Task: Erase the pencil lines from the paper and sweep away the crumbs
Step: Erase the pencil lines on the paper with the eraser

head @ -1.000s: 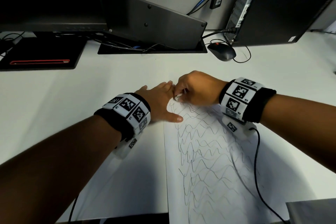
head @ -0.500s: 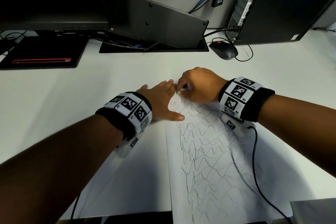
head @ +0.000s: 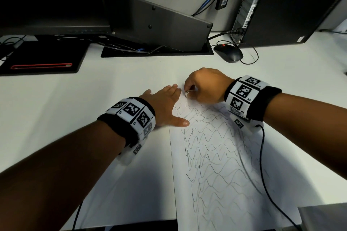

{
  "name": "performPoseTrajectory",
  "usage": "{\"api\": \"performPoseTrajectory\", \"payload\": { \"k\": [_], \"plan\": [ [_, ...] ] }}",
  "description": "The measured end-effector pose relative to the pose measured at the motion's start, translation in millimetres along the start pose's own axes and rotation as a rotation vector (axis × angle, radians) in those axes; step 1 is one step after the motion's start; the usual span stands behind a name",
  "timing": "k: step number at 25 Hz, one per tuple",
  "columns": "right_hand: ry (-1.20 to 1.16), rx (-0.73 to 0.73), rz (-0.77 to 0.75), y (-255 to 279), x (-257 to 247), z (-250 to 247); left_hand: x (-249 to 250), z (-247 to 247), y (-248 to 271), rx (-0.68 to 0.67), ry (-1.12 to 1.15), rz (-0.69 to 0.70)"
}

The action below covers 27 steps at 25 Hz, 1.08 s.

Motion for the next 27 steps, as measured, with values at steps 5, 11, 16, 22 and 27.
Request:
{"api": "performPoseTrajectory", "payload": {
  "k": [5,11,16,22,27],
  "plan": [
    [-0.051,-0.054,-0.04,5.1,-7.5,6.1,-1.2,1.0,-0.6,0.01,0.035,0.003],
    [-0.102,-0.087,-0.08,8.7,-7.7,5.5,-0.8,-0.4,0.7,0.007,0.042,-0.002],
    [-0.235,0.027,0.191,4.1,14.7,13.6,1.5,-2.1,0.9,0.014,0.016,-0.015],
    [-0.247,0.022,0.214,-0.2,17.8,15.0,0.3,-0.1,16.2,0.004,-0.002,-0.023],
    [-0.154,0.018,-0.066,-10.4,-13.2,12.2,-7.8,1.3,7.5,0.008,0.021,-0.039]
  ]
}}
Point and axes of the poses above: each hand's wrist, its own y-axis away from the middle knuckle, its own z-axis out of the palm, x = y × z, the point moved 4 cm from there along -y, towards the middle knuckle, and after that the axes turned 12 degrees about x, right-handed, at the moved point
